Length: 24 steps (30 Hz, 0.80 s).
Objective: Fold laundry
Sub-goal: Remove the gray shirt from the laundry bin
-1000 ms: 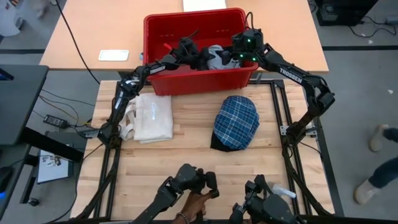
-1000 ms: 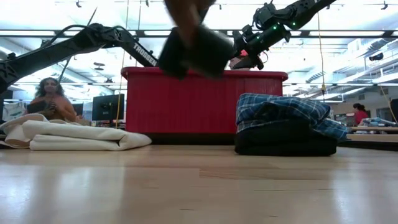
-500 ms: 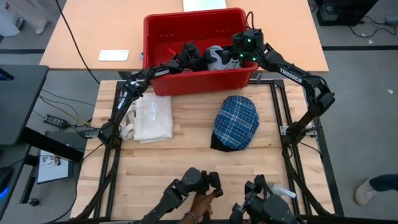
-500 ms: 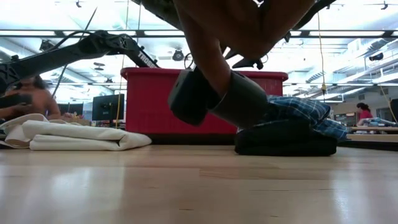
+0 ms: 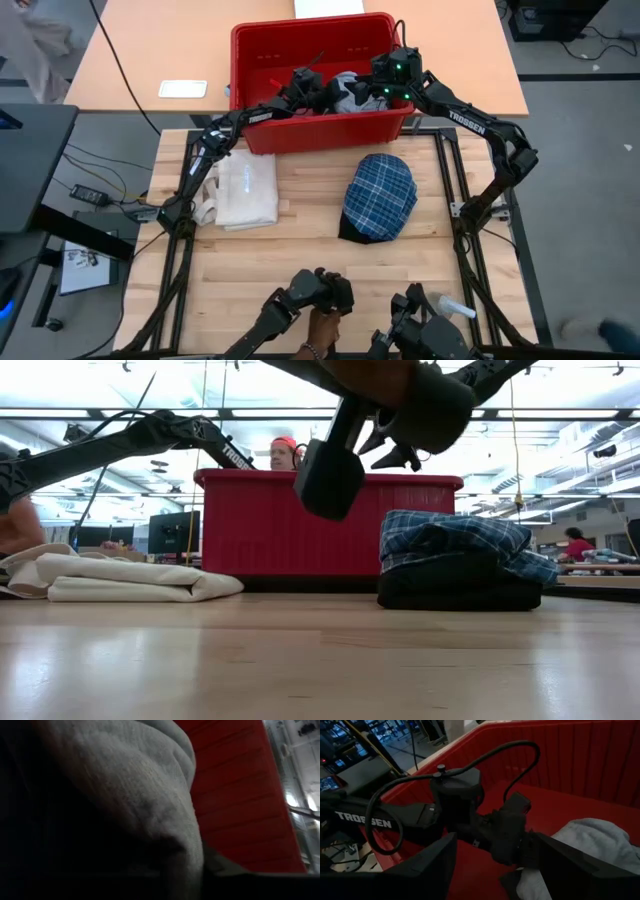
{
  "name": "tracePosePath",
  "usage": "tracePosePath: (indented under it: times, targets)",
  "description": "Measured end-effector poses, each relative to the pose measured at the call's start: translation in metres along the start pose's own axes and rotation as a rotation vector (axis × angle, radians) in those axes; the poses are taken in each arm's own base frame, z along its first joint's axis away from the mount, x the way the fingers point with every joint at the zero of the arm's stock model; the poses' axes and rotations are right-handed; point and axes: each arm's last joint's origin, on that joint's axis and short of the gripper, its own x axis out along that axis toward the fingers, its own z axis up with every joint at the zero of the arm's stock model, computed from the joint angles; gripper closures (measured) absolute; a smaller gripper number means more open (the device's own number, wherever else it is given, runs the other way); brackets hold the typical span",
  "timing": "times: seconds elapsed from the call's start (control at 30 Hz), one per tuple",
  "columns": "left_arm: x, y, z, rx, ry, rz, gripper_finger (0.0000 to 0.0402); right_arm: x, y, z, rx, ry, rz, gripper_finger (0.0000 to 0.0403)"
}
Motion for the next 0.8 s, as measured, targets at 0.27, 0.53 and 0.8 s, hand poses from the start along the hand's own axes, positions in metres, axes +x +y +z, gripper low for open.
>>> tracePosePath:
  times: [0.27, 0.53, 0.8]
  targets:
    - [-0.009, 0.0, 0.019, 0.044, 0.001, -0.114, 0.037, 0.0, 0.001, 0.0, 0.027, 0.007, 0.023, 0.0133]
    - [-0.023, -0.045, 0.058, 0.285, 0.006, -0.334, 0.037, -0.003, 0.002, 0.001, 0.039, 0.013, 0.042, 0.0133]
    - [-0.046, -0.087, 0.097, 0.401, 0.027, -0.41, 0.037, -0.057, 0.011, 0.035, -0.028, -0.2, -0.048, 0.0133]
